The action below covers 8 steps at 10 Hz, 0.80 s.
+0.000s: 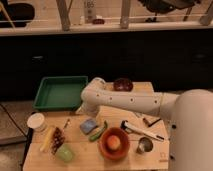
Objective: Place sponge in table surface
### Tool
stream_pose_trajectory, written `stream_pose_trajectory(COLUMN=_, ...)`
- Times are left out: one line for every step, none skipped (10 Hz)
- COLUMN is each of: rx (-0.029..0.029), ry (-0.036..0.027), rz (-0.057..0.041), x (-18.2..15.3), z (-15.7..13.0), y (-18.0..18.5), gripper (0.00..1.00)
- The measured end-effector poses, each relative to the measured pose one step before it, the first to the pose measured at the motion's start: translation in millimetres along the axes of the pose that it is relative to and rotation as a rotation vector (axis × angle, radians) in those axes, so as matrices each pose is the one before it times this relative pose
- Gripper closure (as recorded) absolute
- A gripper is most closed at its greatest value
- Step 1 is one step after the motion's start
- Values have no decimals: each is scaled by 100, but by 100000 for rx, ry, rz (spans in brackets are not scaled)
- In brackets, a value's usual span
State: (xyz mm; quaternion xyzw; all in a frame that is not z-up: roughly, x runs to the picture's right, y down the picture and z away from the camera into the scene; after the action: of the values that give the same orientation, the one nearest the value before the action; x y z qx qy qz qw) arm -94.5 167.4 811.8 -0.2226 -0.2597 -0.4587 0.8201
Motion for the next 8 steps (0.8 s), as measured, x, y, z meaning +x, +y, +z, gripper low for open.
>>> stream_pose_trajectory(rx=-14, ry=-98, rz=-364, x=34, z=-58, y=-157, gripper=20)
stream_pose_trajectory(rx=-79, ry=-83, rz=-118, x=-3, z=-21, y=-57, gripper=20)
stream_pose_trajectory(rx=-36, ry=44, rz=29, x=104, z=-119, y=-23, gripper=20)
stream_pose_trajectory(rx=73, ry=-80, rz=260, x=188, z=-137, y=32, gripper=20)
stream_pose_trajectory(rx=32, ry=-375, rz=161, x=193, z=-116, y=-166, gripper=20)
stream_pose_trajectory(rx=65, ry=-255, rz=-26, x=94, z=-86, y=-261, gripper=20)
stream_pose_trajectory(rx=-14, ry=-183, rz=489, x=148, z=-69, y=-98, gripper=20)
stream_pose_trajectory(rx=85, ry=-36, rz=562, x=156, z=-131, y=-65, gripper=20)
